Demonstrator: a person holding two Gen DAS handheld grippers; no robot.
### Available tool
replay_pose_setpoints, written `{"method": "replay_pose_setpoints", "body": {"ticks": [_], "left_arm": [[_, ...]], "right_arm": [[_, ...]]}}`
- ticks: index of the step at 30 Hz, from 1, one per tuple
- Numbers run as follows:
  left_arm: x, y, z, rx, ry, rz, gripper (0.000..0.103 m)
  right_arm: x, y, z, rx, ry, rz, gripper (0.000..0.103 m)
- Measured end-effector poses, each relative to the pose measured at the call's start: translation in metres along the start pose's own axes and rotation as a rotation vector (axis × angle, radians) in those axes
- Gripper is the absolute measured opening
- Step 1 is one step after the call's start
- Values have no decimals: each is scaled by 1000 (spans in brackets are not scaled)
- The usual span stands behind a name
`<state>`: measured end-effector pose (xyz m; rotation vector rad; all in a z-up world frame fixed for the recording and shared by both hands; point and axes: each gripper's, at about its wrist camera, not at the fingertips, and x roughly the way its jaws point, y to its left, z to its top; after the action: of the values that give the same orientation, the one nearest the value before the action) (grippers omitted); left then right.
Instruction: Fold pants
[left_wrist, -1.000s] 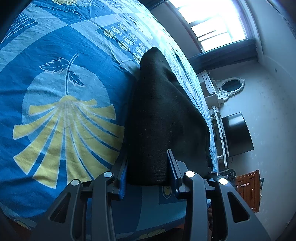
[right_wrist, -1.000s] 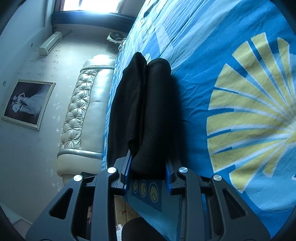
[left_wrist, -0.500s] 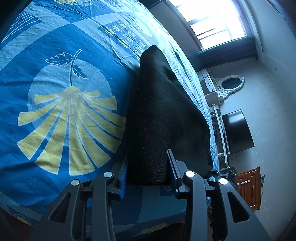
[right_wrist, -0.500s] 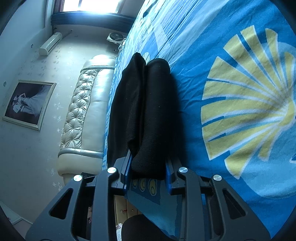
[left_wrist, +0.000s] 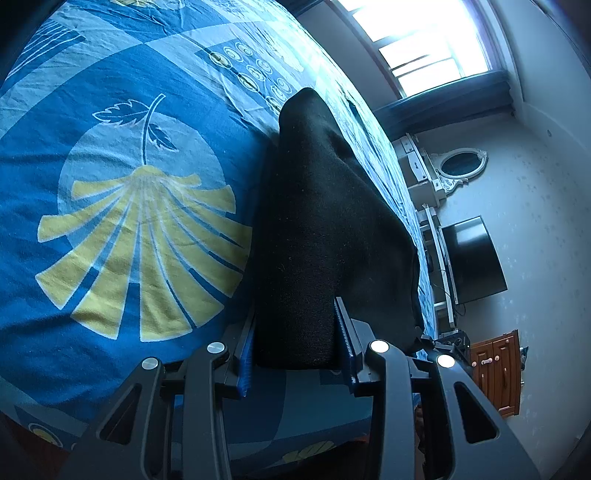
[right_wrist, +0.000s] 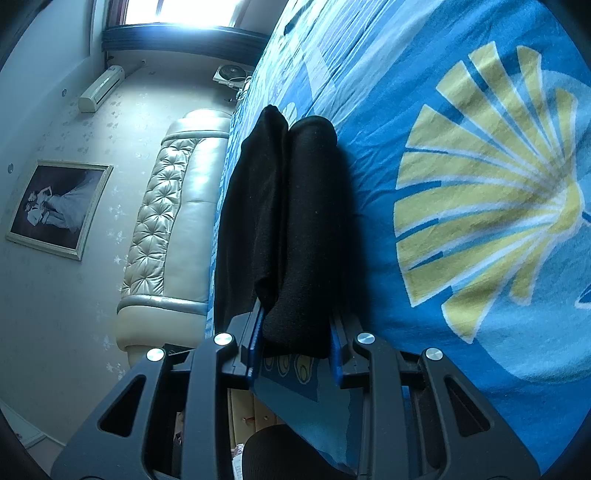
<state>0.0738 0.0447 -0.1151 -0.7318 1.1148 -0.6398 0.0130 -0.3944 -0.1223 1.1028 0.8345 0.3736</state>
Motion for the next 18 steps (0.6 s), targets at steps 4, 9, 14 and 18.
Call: {"method": "replay_pose_setpoints", "body": {"ticks": [4, 9, 14, 18], "left_arm": [[0, 0, 0, 1, -1, 1, 37], [0, 1, -1, 2, 2, 0, 37], [1, 4, -2, 6, 8, -5, 38], [2, 6, 1, 7, 12, -8, 39]], "right_arm": [[-2, -3, 0, 3, 0, 7, 28], [-3, -5, 0, 3, 0, 10, 28], [-4, -6, 0, 3, 1, 13, 28], [-6, -11, 2, 10, 2, 19, 28]]}}
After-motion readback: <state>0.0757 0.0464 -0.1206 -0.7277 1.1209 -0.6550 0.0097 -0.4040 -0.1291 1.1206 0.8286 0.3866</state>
